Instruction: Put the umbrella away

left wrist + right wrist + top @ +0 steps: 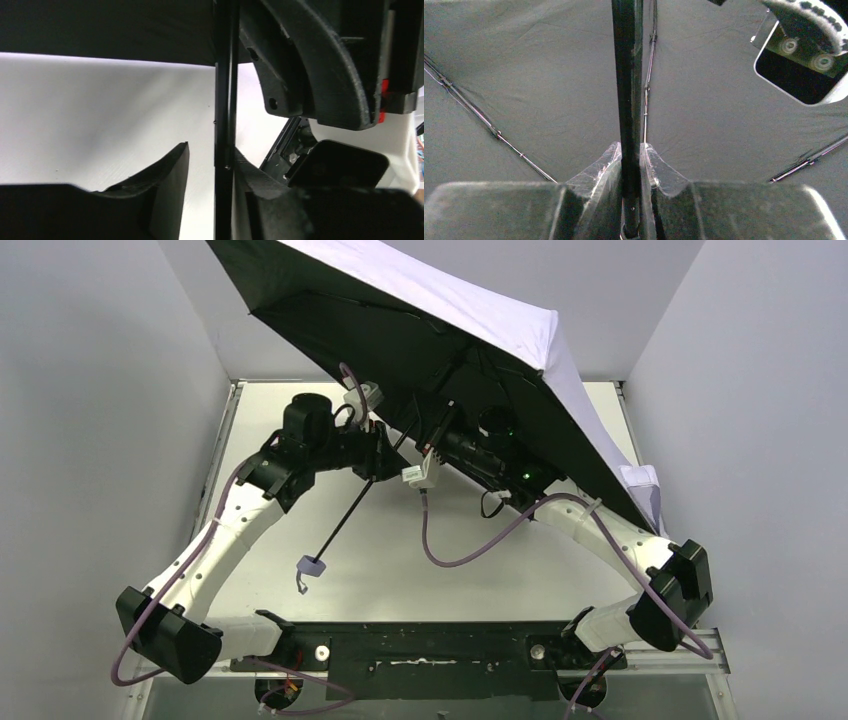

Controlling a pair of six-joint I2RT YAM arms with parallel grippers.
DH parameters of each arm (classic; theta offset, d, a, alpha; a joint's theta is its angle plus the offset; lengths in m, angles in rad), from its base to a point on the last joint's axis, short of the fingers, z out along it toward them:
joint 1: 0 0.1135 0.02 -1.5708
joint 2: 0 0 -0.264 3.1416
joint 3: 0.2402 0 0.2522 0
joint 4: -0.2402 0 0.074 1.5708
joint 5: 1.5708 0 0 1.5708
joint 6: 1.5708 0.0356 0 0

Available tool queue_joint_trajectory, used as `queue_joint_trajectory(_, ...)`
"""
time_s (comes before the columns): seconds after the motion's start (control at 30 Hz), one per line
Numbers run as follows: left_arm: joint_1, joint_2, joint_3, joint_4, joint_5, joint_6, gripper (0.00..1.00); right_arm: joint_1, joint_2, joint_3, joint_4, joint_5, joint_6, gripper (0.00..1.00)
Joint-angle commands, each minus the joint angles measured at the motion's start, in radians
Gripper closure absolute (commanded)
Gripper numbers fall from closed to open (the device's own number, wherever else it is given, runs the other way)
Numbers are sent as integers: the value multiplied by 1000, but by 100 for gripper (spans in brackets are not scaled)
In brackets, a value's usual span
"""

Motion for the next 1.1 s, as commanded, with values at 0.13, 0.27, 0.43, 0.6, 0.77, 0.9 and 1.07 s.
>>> queue_joint_trajectory(0.13, -4, 11, 56, 80, 58, 11, 100, 9, -33, -25, 102, -26, 57, 92)
queue_joint_trajectory(0.27, -3, 17, 59, 73, 42, 15, 100, 10, -56, -45, 100, -12, 94, 79)
queue_joint_trajectory(0.43, -2, 6, 61, 48, -38, 35, 100, 9, -112, -79, 44, 21, 211, 58)
queue_joint_trajectory(0.6, -1, -22, 44, 46, -183, 38, 100, 9, -192, -165, -9, 37, 432, 30)
queue_joint_trajectory(0.77, -9, -41, 40, 28, -286, 56, 100, 9, -284, -333, 163, 14, 774, 28)
queue_joint_trajectory(0.9, -44, -55, 42, -12, -406, 98, 100, 9, -345, -442, 293, 31, 1134, 28)
queue_joint_trajectory(1.07, -103, -72, 0, -1, -518, 106, 100, 11, -362, -509, 430, 160, 1569, 28)
